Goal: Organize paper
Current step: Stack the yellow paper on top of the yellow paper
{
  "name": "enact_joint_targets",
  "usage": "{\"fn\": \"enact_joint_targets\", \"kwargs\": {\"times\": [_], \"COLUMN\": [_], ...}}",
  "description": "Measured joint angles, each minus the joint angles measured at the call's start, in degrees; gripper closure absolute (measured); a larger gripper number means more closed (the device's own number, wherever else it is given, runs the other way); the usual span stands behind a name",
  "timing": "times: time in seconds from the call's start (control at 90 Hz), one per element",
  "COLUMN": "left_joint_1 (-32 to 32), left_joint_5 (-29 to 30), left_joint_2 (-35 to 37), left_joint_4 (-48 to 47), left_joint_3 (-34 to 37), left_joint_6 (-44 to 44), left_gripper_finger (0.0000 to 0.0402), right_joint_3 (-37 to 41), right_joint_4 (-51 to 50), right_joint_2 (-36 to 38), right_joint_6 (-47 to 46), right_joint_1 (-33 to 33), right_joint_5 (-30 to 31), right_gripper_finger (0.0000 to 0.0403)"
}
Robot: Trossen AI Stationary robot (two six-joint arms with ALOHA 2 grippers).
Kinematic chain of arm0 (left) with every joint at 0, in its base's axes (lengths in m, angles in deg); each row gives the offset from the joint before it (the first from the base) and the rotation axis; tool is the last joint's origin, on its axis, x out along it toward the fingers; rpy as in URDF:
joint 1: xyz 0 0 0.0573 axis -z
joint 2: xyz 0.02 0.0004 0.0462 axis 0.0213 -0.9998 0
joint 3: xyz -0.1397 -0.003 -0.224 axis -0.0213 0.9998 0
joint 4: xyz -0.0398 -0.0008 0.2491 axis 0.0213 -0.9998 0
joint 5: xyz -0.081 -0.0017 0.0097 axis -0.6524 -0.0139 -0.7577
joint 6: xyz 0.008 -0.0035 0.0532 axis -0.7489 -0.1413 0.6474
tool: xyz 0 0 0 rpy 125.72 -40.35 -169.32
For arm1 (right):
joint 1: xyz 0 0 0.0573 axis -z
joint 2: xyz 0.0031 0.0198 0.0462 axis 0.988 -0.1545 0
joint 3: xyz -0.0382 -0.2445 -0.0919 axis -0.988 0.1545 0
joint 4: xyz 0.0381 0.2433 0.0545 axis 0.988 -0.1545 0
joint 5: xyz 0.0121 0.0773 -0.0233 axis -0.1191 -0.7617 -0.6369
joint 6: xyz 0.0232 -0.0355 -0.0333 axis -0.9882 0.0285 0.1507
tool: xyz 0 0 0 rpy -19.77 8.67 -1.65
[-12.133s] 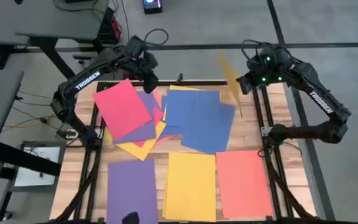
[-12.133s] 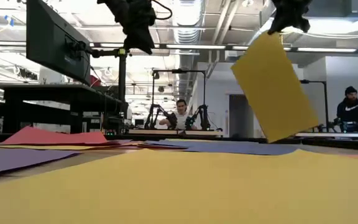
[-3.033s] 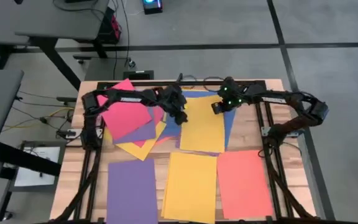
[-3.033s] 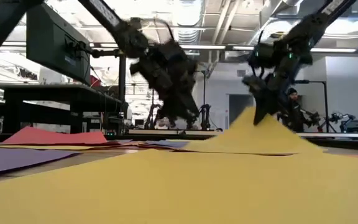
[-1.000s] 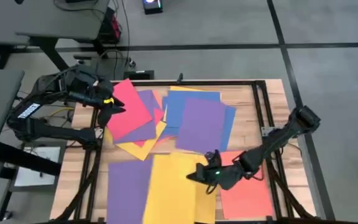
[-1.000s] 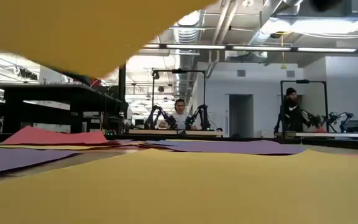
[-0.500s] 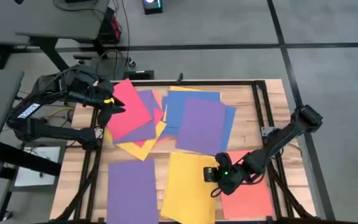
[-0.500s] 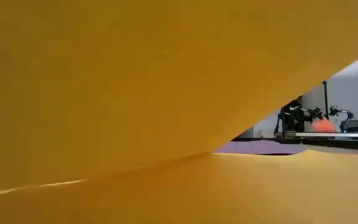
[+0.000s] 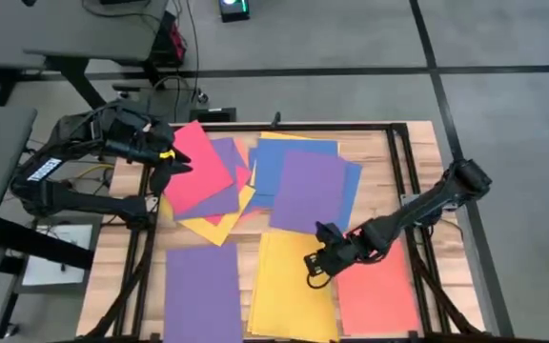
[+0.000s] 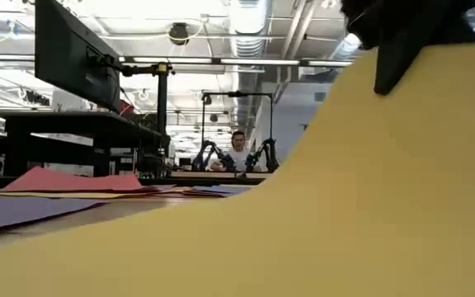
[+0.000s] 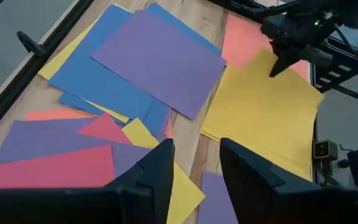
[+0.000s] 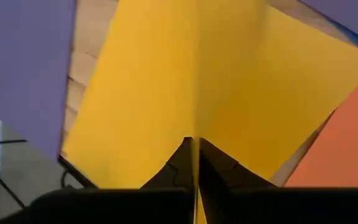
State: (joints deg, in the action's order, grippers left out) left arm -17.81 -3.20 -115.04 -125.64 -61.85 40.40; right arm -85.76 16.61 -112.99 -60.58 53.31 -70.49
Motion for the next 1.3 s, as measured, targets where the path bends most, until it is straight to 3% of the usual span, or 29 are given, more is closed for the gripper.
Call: {"fn": "enact_joint_targets", "kwargs": {"times": [0.211, 0.456, 0.656, 0.978, 1.3], "left_joint_1": [0.0, 0.0, 0.0, 0.0, 0.0], "left_joint_5": [0.0, 0.0, 0.0, 0.02, 0.02], "left_joint_2": [0.0, 0.0, 0.0, 0.0, 0.0], "left_joint_4": [-0.85, -1.92, -2.09, -2.23, -2.23], "left_joint_3": [0.0, 0.0, 0.0, 0.0, 0.0], "left_joint_6": [0.0, 0.04, 0.02, -0.32, -0.39], "left_gripper_finger": [0.0289, 0.0289, 0.0289, 0.0288, 0.0288], "right_joint_3": [-0.02, 0.0, 0.0, 0.0, 0.0], "right_joint_4": [9.14, 6.49, 3.06, 9.2, 5.07], "right_joint_2": [-4.71, -3.19, 0.76, -2.99, -3.13], "right_joint_6": [-3.08, -6.37, -8.39, -15.84, -17.46], "right_joint_1": [0.57, 0.65, 1.06, 0.73, 2.56], "right_joint_5": [-1.43, -1.36, 2.52, 3.43, 3.81], "right_gripper_finger": [0.0403, 0.0403, 0.0403, 0.0403, 0.0403]}}
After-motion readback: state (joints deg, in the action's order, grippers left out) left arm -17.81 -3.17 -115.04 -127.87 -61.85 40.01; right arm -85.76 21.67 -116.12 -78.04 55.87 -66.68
